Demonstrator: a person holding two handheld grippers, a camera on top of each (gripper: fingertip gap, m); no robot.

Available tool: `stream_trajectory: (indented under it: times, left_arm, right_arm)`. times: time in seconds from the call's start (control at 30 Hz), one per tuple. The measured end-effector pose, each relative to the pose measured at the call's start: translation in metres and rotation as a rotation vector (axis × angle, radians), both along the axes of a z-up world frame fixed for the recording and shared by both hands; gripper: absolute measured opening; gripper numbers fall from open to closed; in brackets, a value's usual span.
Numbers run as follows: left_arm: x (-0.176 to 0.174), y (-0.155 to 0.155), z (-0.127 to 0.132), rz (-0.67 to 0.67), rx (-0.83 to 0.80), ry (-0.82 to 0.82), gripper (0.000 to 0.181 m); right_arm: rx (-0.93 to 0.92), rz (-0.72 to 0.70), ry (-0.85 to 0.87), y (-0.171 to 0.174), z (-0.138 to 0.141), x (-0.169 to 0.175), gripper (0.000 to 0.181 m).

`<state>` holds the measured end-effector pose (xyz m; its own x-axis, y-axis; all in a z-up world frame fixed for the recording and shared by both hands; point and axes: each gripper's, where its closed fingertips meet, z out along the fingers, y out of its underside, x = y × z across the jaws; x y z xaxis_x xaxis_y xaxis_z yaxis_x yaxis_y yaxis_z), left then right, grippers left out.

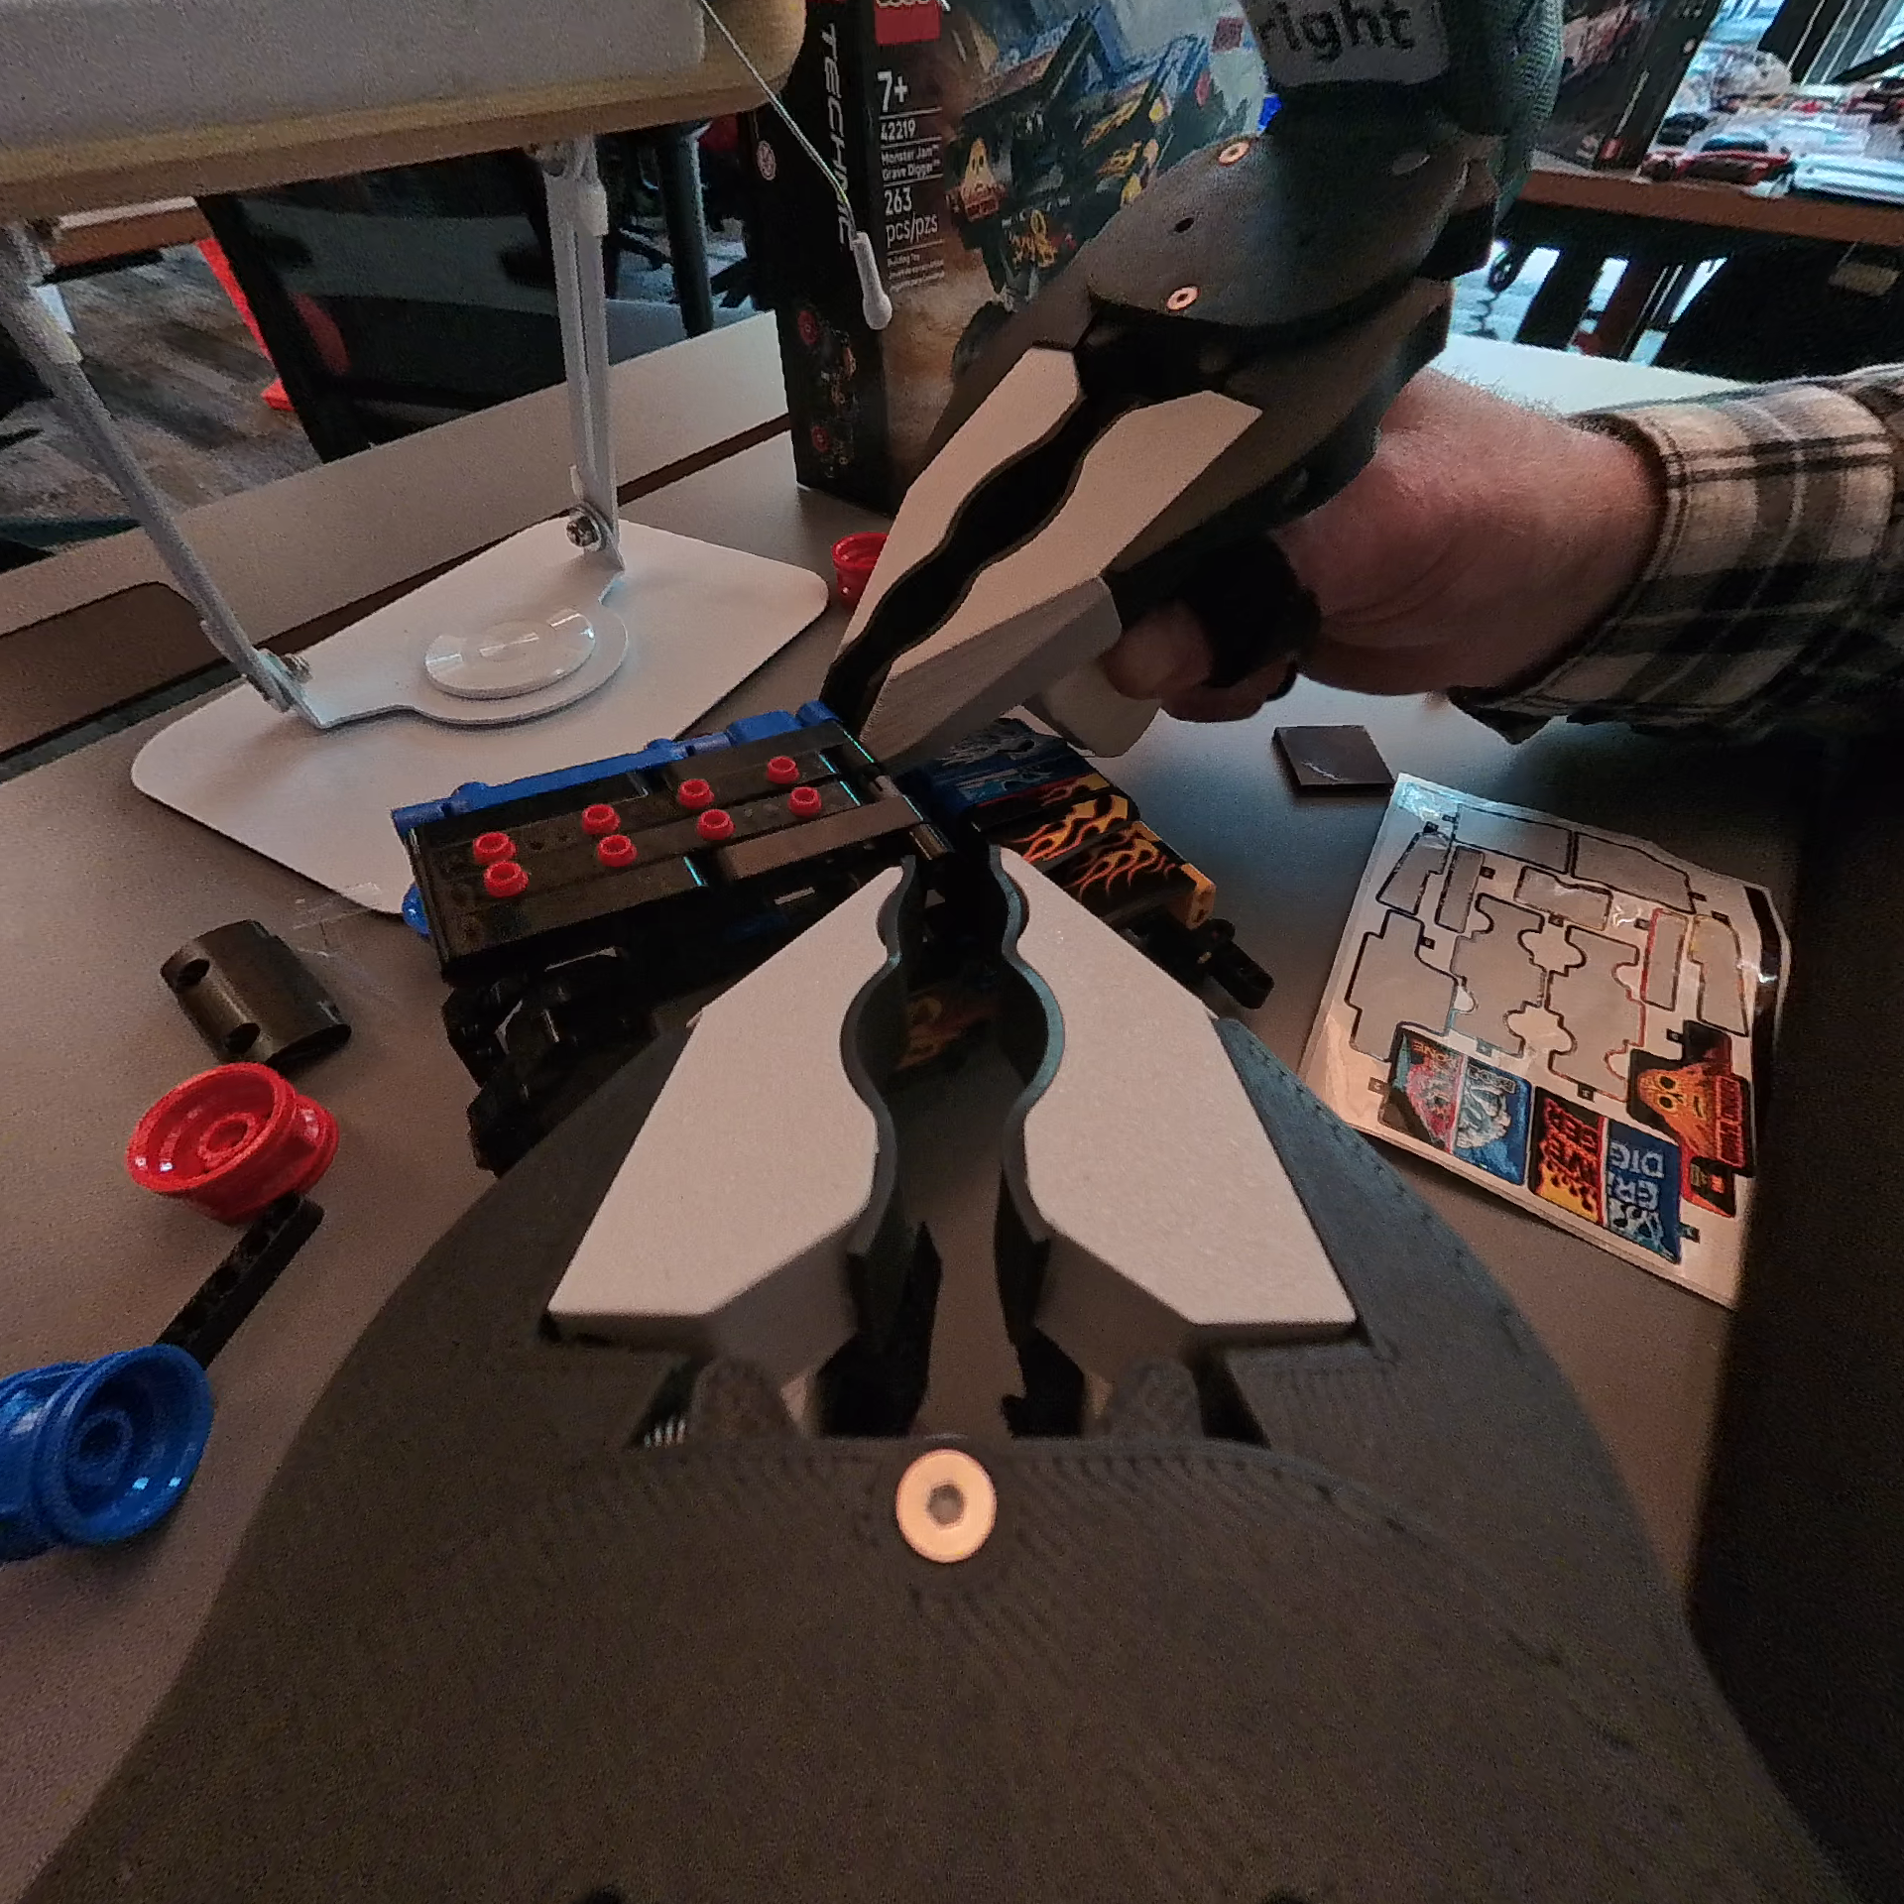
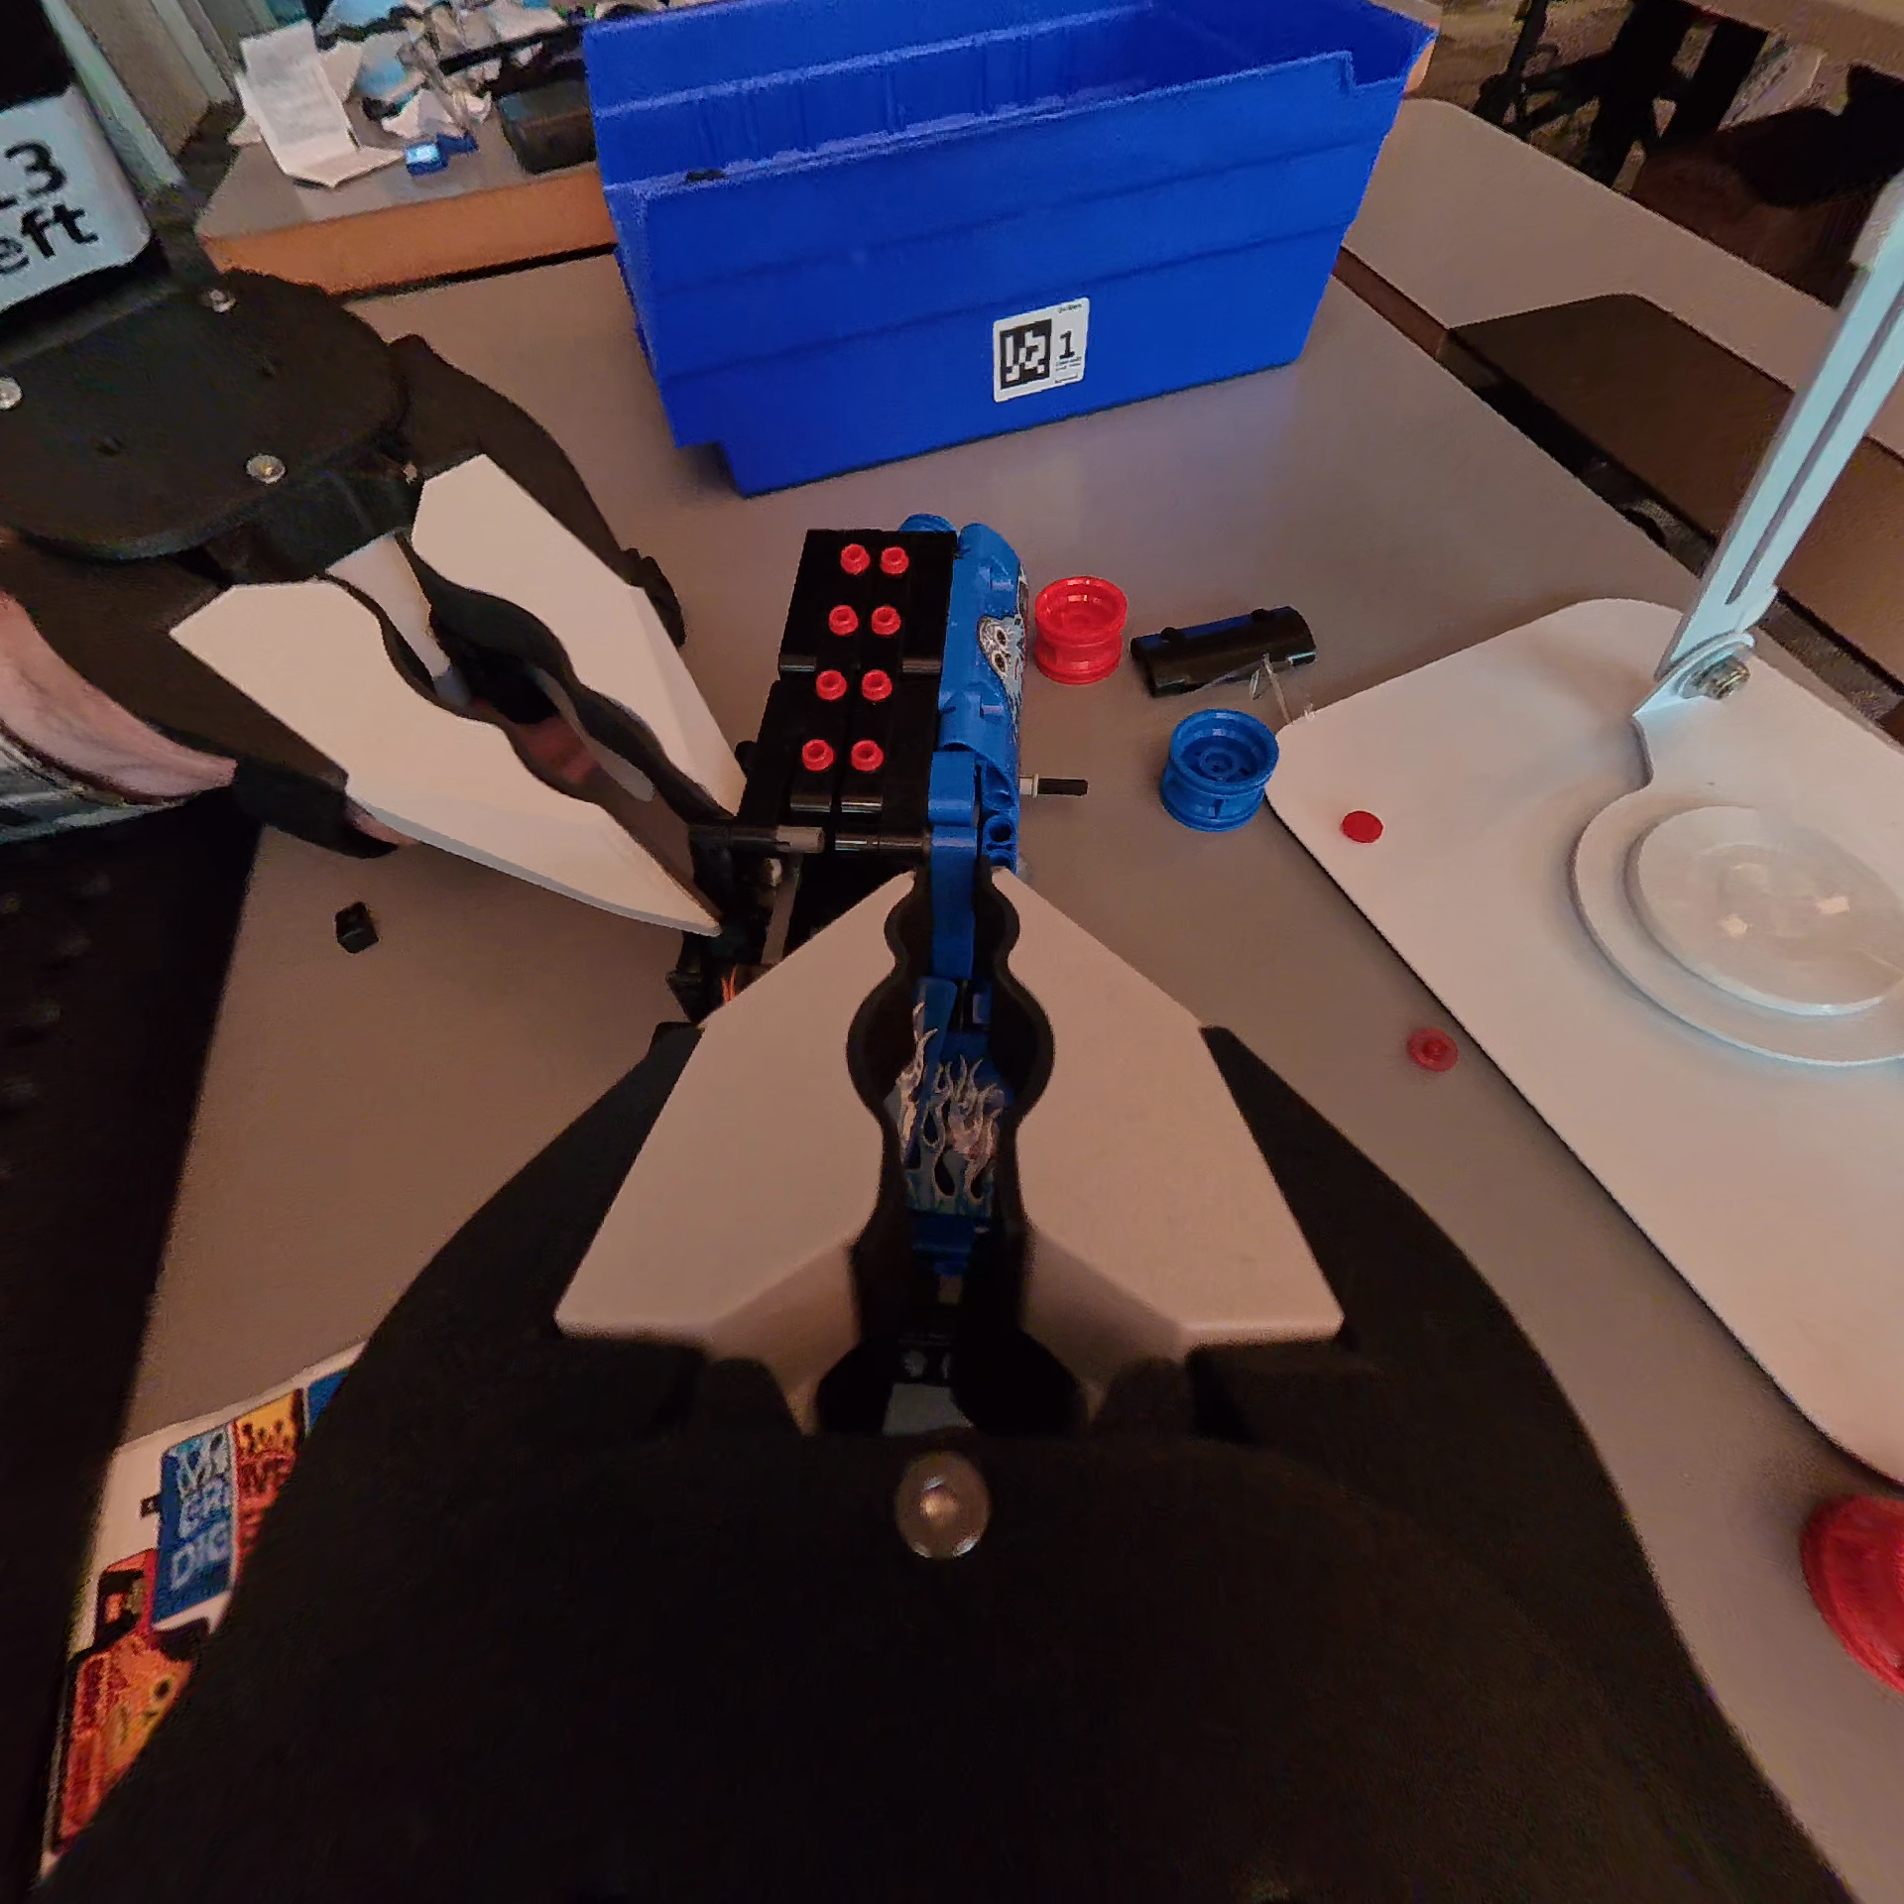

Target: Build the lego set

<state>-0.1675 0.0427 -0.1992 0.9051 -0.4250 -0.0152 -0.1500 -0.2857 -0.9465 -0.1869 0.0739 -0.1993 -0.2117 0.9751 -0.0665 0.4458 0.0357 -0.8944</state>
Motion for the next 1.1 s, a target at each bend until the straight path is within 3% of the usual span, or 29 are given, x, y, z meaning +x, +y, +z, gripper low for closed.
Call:
stream_trajectory:
  times: [0.63, 0.87, 1.1]
  left_arm:
    - [-0.003, -0.001, -0.001, -0.025, 0.007, -0.036, 0.011]
    - [-0.003, -0.001, -0.001, -0.026, 0.006, -0.038, 0.011]
    - [-0.002, -0.002, -0.001, -0.038, -0.001, -0.048, 0.011]
  right_arm:
    - [0.359, 0.083, 0.011, -0.003, 0.008, 0.006, 0.012]
    - [0.744, 0.137, 0.125, -0.011, 0.02, 0.008, 0.007]
    - [1.013, 0.179, 0.146, -0.016, 0.011, 0.005, 0.005]
